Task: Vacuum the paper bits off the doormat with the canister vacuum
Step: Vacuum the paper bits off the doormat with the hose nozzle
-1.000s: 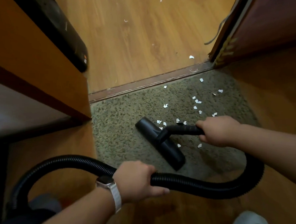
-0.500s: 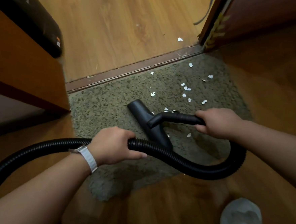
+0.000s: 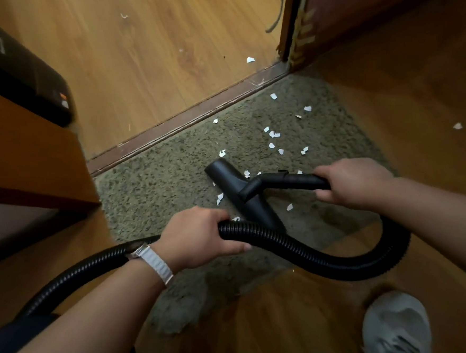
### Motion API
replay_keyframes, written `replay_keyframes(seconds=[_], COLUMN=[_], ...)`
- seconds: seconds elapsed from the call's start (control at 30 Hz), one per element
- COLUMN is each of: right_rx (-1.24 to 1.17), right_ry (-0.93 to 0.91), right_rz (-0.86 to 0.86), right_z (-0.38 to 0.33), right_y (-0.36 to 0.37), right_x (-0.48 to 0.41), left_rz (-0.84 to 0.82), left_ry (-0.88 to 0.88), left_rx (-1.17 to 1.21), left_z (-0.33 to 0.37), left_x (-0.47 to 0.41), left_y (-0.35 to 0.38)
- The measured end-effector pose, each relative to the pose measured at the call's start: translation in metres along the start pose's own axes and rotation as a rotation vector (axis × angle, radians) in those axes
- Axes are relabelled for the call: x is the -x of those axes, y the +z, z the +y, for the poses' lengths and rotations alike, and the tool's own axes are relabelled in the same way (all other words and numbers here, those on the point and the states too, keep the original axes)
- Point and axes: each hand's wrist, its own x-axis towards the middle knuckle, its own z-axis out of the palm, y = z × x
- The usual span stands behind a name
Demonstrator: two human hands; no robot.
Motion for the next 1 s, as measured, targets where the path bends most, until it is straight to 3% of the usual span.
replay_keyframes(seconds=[0.27, 0.73, 1.0], right_rx=[-0.151, -0.056, -0.096], right_ry=[0.114, -0.06, 0.097], right_rz=[-0.026, -0.023, 0.006], right_z=[0.008, -0.046, -0.008], right_y=[-0.002, -0.001, -0.009], right_x=[-0.014, -0.028, -0.018], left_rz=[0.02, -0.069, -0.053], left_ry=[0.038, 0.084, 0.067], left_rx=[-0.04, -0.167, -0.129], left_z=[-0.009, -0.03, -0.031], left_x=[-0.001, 0.023, 0.028], left_y=[0.003, 0.008, 0.009])
